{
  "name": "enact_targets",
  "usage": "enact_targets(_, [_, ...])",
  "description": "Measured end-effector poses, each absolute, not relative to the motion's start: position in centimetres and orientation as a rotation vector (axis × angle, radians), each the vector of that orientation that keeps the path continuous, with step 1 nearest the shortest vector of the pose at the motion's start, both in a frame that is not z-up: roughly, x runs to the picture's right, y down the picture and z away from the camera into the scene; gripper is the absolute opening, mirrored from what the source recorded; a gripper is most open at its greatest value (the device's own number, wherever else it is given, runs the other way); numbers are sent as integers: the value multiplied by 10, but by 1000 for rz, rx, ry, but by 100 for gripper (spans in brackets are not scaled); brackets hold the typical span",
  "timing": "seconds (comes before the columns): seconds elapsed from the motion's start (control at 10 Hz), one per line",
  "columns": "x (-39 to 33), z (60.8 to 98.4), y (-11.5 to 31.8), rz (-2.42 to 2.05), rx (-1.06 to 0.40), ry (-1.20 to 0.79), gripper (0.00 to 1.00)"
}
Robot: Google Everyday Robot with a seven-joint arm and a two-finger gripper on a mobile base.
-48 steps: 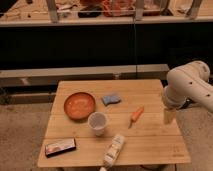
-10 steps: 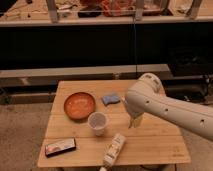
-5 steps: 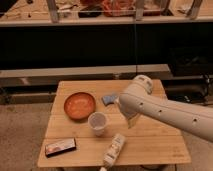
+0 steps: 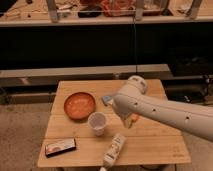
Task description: Place the ceramic cup in the ceramic bowl
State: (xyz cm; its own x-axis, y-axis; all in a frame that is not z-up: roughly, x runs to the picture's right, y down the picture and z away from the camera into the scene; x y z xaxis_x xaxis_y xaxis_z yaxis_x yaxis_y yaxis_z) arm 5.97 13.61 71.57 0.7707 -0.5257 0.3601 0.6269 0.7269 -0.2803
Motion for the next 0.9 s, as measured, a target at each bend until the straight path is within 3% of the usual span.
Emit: enact_targets(0.9, [43,728,146,-791,-394,-379,80])
